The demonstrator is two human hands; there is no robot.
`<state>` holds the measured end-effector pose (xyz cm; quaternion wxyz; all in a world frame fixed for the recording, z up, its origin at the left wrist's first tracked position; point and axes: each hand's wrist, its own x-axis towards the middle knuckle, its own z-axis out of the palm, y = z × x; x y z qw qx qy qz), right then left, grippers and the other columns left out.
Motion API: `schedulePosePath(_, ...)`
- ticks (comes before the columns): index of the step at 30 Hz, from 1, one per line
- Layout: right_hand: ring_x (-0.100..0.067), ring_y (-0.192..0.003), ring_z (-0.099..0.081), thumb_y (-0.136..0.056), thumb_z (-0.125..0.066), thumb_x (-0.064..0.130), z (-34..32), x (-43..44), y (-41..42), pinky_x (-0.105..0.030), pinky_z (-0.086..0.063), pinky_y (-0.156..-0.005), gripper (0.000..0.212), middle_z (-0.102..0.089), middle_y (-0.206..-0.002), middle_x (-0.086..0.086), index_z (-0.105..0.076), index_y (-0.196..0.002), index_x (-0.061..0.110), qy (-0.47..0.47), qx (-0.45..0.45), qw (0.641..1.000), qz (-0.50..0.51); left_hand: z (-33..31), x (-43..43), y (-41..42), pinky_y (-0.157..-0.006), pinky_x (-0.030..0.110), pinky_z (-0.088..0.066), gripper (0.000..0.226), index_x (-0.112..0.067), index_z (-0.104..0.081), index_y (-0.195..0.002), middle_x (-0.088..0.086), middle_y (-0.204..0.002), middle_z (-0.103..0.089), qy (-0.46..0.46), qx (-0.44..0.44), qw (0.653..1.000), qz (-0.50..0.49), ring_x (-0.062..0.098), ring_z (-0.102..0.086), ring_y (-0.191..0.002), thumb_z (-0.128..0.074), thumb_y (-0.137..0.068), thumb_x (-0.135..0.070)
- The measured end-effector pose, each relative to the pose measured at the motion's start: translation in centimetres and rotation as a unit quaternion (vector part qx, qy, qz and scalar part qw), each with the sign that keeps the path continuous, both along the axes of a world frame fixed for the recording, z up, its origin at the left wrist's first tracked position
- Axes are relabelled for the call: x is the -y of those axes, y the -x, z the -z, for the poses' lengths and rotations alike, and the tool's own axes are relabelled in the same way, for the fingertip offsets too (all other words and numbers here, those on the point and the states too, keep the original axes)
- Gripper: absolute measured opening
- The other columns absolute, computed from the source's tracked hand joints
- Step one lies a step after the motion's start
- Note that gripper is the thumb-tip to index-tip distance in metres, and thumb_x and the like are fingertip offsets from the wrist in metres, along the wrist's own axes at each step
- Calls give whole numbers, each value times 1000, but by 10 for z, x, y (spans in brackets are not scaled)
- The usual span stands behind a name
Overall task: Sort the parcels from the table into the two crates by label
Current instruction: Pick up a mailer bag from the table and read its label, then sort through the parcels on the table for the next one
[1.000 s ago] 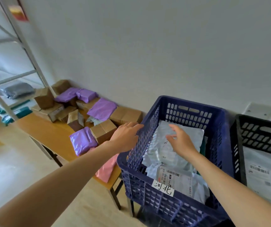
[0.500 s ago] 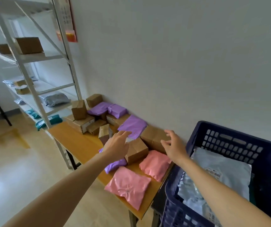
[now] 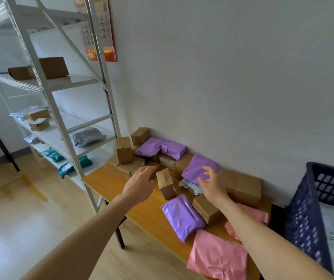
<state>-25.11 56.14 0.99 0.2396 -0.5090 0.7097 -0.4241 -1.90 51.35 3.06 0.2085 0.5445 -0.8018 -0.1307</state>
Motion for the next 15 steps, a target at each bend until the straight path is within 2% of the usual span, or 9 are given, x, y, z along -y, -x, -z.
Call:
schedulePosePath(3,-24,-108,-57,-96,-54,9,7,22,-26,-24,-41,-83,43,-49,-136,-15,-43,-138,7,-7,1,1000,1,6,19,-21,-98,30,-42,50,-22,-36,-146,3,-146,-42,-1,0,1000,-3,22,-44,-131,-45,-97,-15)
schedulePosePath(8,-15,-100,-53,-96,-53,10,18,57,-53,-23,-42,-82,43,-50,-135,-14,-42,-138,7,-18,-14,1000,-9,16,52,-43,-87,23,-40,49,-22,-38,-146,4,-146,-43,-9,-13,1000,-6,22,-48,-127,-46,-98,-15)
schedulePosePath(11,-12,-94,-51,-97,-54,14,27,84,-62,-23,-40,-80,43,-50,-136,-13,-43,-138,10,-23,-24,999,-12,23,76,-52,-87,23,-41,49,-21,-37,-146,4,-147,-42,-20,-9,1000,-4,22,-46,-128,-47,-98,-15)
schedulePosePath(15,-13,-99,-50,-96,-53,15,43,127,-75,-23,-40,-82,44,-48,-138,-13,-42,-139,11,-44,-8,999,-19,29,117,-58,-88,23,-39,51,-21,-37,-146,3,-149,-40,-32,2,999,0,21,-45,-130,-47,-97,-13)
